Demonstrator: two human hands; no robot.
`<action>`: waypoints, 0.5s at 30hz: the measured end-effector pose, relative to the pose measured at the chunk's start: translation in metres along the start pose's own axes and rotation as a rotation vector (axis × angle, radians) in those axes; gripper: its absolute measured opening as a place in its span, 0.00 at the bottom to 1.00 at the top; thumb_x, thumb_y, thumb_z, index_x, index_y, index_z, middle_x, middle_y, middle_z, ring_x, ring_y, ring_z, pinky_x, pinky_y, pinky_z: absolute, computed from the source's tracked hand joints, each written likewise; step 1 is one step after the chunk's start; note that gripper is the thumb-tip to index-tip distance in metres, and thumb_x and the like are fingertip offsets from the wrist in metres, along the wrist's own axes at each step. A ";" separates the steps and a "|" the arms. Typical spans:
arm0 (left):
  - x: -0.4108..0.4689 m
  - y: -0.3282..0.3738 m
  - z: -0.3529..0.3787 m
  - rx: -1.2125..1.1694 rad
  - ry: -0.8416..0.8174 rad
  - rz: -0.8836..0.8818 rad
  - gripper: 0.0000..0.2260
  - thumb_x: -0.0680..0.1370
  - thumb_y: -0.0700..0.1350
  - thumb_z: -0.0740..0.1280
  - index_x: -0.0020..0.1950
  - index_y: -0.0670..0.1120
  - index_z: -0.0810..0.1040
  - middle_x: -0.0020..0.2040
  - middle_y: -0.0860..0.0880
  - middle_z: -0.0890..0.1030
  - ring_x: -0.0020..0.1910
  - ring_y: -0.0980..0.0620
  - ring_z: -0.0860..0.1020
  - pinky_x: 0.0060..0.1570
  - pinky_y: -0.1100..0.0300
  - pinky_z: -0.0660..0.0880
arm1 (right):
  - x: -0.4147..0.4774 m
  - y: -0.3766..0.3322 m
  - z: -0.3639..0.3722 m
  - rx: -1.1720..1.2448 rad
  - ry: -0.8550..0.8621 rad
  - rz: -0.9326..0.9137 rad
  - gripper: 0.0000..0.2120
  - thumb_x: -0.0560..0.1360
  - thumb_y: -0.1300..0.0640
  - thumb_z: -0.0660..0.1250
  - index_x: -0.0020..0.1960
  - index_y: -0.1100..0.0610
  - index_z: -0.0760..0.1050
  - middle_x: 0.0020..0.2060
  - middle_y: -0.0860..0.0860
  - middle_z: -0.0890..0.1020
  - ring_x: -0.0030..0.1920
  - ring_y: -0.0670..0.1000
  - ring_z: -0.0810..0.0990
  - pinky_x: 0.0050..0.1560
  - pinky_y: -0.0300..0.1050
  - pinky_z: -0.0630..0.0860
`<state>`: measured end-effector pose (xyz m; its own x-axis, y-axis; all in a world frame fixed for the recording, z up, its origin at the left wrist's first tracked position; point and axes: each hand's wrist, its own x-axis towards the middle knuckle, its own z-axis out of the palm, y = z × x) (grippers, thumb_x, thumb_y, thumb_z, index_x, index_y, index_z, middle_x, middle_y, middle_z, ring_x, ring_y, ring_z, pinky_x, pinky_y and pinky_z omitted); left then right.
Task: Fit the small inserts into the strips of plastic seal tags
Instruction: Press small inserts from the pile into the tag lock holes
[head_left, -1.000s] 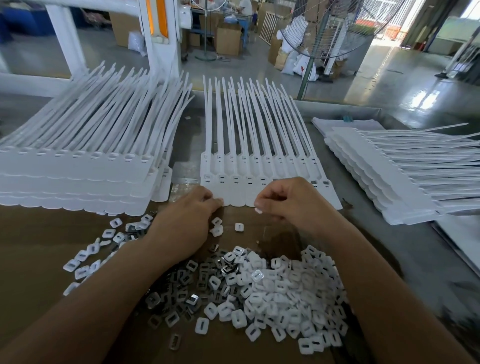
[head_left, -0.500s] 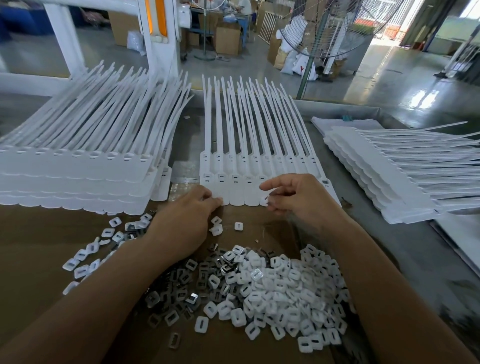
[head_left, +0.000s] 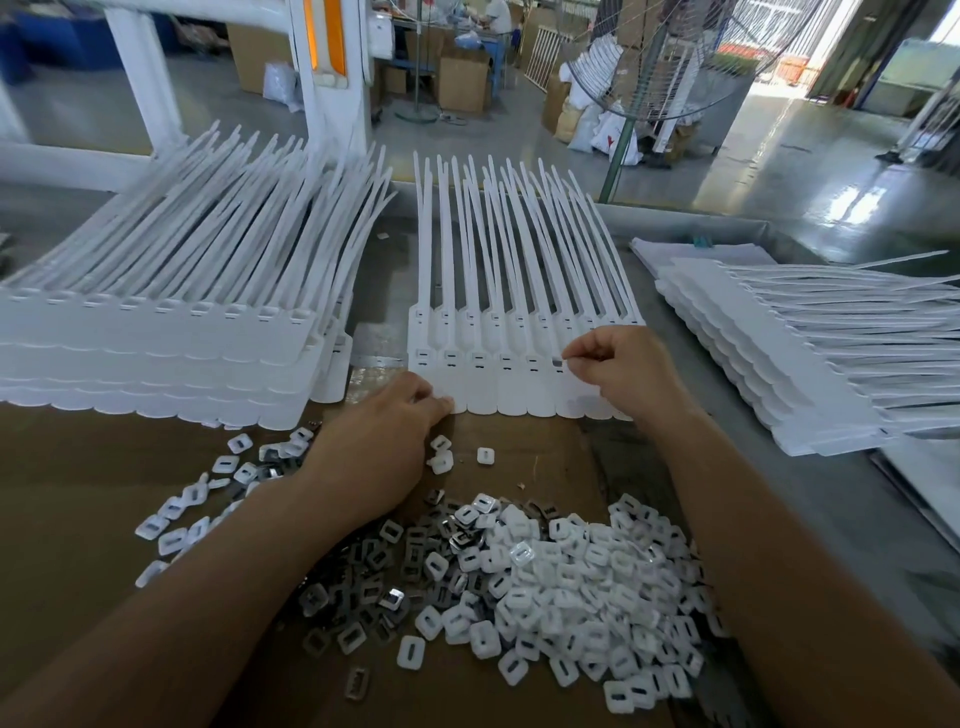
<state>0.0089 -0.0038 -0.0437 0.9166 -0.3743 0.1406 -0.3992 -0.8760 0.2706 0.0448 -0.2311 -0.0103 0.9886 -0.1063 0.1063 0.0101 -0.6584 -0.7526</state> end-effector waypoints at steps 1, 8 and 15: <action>0.000 0.000 0.000 0.001 0.002 0.005 0.22 0.76 0.37 0.58 0.69 0.52 0.66 0.65 0.51 0.66 0.60 0.51 0.69 0.56 0.52 0.73 | 0.004 0.000 0.002 -0.008 0.003 0.009 0.07 0.73 0.64 0.68 0.40 0.53 0.79 0.34 0.43 0.78 0.36 0.41 0.75 0.39 0.36 0.70; -0.002 -0.001 -0.001 0.007 0.008 0.015 0.23 0.75 0.37 0.59 0.69 0.51 0.67 0.65 0.50 0.66 0.60 0.50 0.70 0.55 0.50 0.74 | 0.018 0.004 0.007 -0.088 0.013 0.064 0.08 0.75 0.63 0.65 0.40 0.52 0.77 0.40 0.47 0.78 0.45 0.46 0.75 0.46 0.40 0.69; -0.002 -0.001 0.000 0.015 -0.003 0.012 0.24 0.74 0.37 0.59 0.69 0.51 0.66 0.65 0.50 0.66 0.60 0.50 0.70 0.54 0.50 0.74 | 0.022 0.008 0.013 -0.128 -0.022 0.076 0.09 0.74 0.62 0.66 0.39 0.50 0.77 0.42 0.46 0.78 0.49 0.47 0.76 0.48 0.41 0.70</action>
<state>0.0075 -0.0024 -0.0438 0.9119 -0.3855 0.1408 -0.4096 -0.8759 0.2548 0.0689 -0.2290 -0.0219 0.9889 -0.1440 0.0364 -0.0830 -0.7391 -0.6685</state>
